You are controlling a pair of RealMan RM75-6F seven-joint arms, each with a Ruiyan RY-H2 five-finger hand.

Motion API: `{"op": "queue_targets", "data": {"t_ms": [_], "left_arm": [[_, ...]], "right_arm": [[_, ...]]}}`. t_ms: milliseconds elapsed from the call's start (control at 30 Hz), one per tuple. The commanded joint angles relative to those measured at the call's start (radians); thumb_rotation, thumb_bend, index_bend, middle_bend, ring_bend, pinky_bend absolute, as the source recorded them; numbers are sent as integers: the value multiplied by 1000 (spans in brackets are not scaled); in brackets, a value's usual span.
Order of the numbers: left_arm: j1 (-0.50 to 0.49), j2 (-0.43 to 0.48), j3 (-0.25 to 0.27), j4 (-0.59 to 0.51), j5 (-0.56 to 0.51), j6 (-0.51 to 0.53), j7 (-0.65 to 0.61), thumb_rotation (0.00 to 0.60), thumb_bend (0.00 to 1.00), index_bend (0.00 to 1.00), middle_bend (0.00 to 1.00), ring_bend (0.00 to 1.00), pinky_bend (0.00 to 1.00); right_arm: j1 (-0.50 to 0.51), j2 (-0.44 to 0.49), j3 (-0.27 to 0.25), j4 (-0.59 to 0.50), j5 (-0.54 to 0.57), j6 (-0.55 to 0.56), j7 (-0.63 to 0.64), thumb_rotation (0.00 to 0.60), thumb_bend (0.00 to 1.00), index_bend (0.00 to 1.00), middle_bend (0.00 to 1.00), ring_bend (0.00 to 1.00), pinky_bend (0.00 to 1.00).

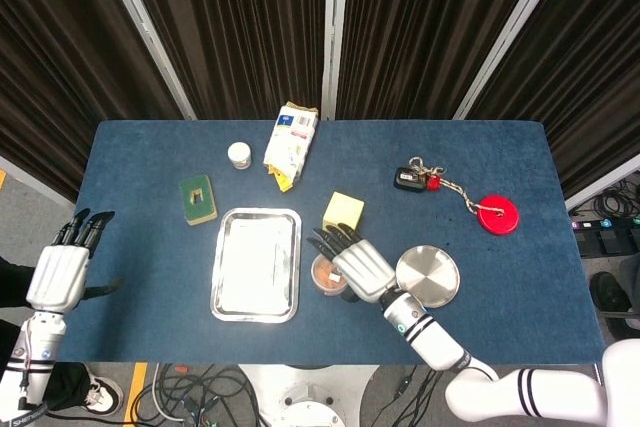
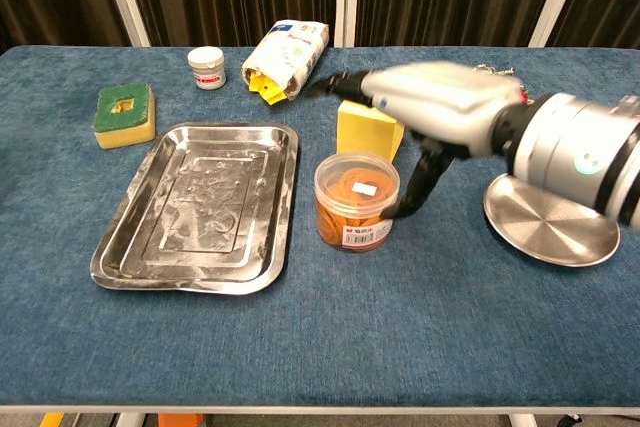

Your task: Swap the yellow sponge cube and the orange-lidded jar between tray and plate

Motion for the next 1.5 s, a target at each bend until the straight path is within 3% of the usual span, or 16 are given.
{"op": "queue_targets", "data": {"t_ms": [33,200,367,567,700,967,1067,1133,1233,1500], "left_arm": [[3,-2,1,2,3,0,-3,600,41,97,122,23,168],[5,-5,-3,10,7,-6,-8,600,40,97,123,23,168],[6,-8,-5,29,-5,-29,-42,600,40,97,124,23,168],[3,-19,-1,69,-11,-61,-68,600,40,97,125,23,168],[-5,-27,4,86,-3,-85,-73,600,41,96,126,23,168],[3,-18,2,86,5,-75,-89,600,40,97,126,23,168],[5,-19,4,87,5,-79,-91,600,41,96,126,23,168],[5,-21,5,90,3,-84,-90,600,41,97,126,23,168],[5,-27,4,98,1,-88,-93,600,41,97,126,23,168],[6,-33,-1,112,-3,-93,-99,600,41,97,126,23,168]], "right_arm": [[-15,45,39,-28,-4,65,7,600,0,0,16,0,61],[27,10,127,92,103,68,10,600,0,0,22,0,60],[112,-49,178,259,261,-54,32,600,0,0,21,0,60],[178,-136,174,410,368,-134,43,600,0,0,20,0,60],[198,-186,166,477,376,-164,89,600,0,0,26,0,60],[204,-204,158,496,351,-143,132,600,0,0,47,0,70],[212,-223,156,522,343,-132,137,600,6,0,108,25,189],[216,-246,152,557,316,-115,153,600,56,0,169,116,341],[220,-274,148,604,292,-103,172,600,136,24,221,197,440],[202,-284,147,625,193,-29,247,600,288,357,439,443,674]]}}
